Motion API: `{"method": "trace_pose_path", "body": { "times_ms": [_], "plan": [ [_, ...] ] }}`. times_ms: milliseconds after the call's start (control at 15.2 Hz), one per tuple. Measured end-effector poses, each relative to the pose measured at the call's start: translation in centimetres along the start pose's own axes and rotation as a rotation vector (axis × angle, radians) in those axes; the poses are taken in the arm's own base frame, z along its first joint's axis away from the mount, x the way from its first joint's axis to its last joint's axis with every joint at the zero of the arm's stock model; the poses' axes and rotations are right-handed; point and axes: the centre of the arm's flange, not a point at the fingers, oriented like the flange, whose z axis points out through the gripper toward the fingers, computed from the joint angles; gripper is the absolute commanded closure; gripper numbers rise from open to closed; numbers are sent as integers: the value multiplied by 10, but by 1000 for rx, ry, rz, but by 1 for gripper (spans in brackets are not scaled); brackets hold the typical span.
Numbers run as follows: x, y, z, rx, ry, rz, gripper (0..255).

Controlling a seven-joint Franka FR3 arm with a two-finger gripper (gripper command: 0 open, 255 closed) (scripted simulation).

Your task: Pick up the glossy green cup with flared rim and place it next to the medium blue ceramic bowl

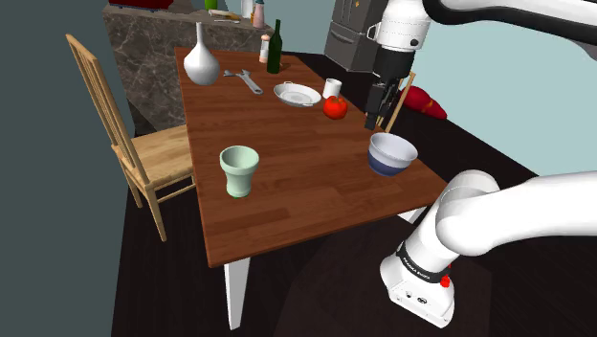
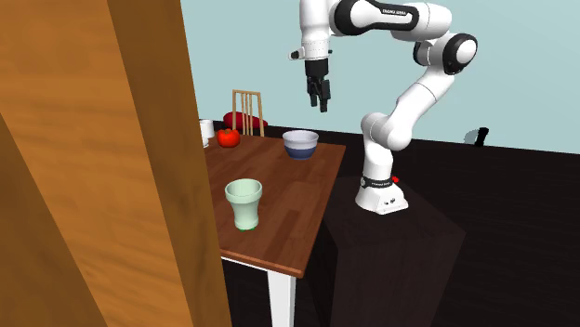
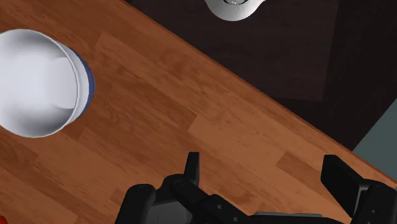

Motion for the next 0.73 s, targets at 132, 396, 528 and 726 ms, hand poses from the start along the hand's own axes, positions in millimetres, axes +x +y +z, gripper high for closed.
{"method": "trace_pose_path", "body": {
  "times_ms": [132,396,528,726],
  "plan": [
    [4,-3,3,2,2,1,0],
    [42,-13,23,21,21,9,0],
    [61,-20,37,32,32,13,0],
    [92,-29,56,48,50,20,0]
  ]
}}
